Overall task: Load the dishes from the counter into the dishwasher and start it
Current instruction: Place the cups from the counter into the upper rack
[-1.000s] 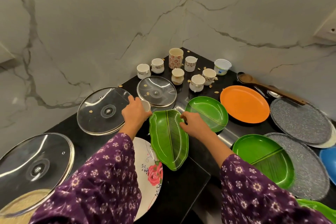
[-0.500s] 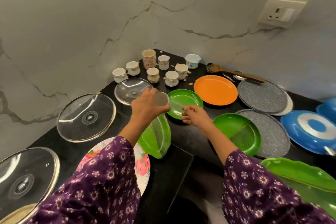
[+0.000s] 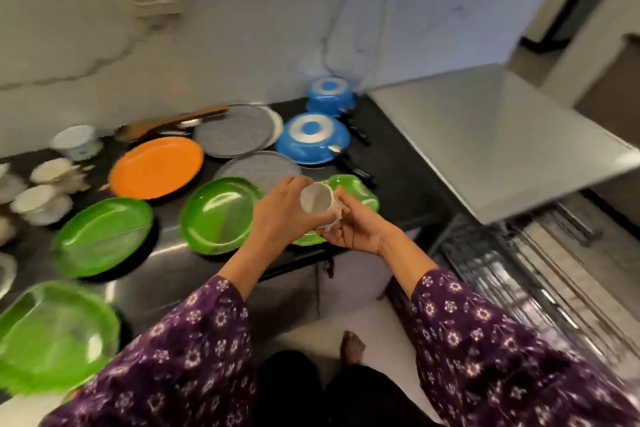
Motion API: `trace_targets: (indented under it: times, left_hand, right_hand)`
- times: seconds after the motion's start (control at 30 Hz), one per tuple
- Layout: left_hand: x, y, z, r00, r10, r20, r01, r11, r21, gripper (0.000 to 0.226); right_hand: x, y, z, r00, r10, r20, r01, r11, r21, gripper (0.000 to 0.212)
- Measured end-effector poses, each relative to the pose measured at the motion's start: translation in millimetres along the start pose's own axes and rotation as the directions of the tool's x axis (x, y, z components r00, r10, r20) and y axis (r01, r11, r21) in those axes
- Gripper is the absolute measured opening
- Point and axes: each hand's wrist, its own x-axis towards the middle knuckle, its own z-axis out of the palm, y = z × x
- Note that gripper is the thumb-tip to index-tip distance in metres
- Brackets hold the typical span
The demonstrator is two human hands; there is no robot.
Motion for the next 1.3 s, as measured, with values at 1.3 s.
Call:
trace_targets:
  times: [1.3]
  left_hand:
    - [174.4,301.3,352.7,0.570,0.739,0.359,-0.737,0.653,-0.174,0.042]
  right_hand:
    - [2.3,-52.4,-491.3,0.813,-0.475,-0.338,-0.291,0.171,-0.941,0.089]
